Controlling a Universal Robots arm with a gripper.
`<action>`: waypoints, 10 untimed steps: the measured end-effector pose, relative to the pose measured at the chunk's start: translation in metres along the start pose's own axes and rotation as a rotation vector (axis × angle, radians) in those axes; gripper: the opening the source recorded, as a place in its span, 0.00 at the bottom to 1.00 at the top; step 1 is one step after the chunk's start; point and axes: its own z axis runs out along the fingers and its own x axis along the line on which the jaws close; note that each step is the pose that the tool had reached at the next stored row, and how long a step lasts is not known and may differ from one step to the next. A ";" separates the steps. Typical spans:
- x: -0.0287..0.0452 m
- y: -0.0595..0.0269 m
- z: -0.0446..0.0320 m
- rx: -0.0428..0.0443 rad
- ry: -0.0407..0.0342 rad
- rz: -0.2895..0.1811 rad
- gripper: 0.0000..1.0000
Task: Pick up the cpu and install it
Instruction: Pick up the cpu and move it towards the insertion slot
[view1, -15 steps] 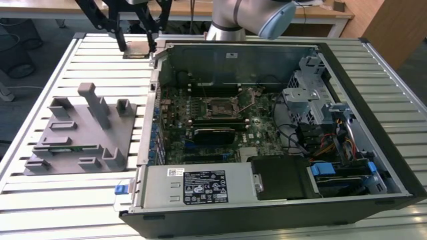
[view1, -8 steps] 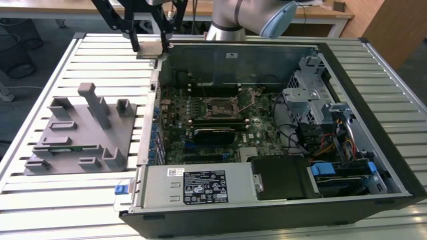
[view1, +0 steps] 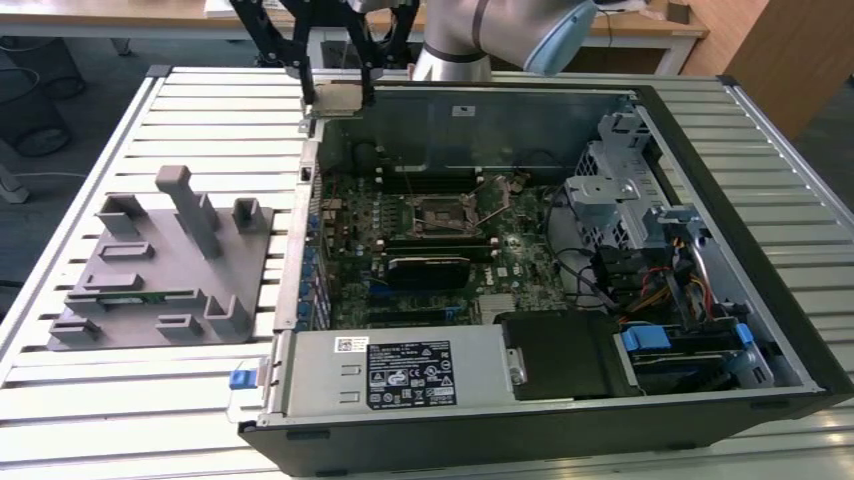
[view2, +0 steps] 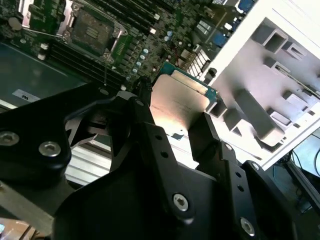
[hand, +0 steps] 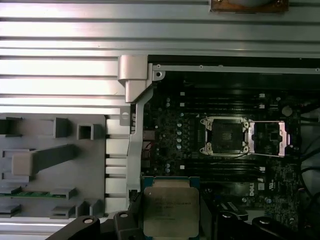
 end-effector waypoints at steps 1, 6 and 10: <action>-0.0045 0.0001 0.0003 0.0001 0.0001 0.000 0.54; -0.0274 0.0026 0.0025 -0.0001 0.0001 0.000 0.54; -0.0349 0.0143 0.0037 0.0003 0.0001 0.000 0.54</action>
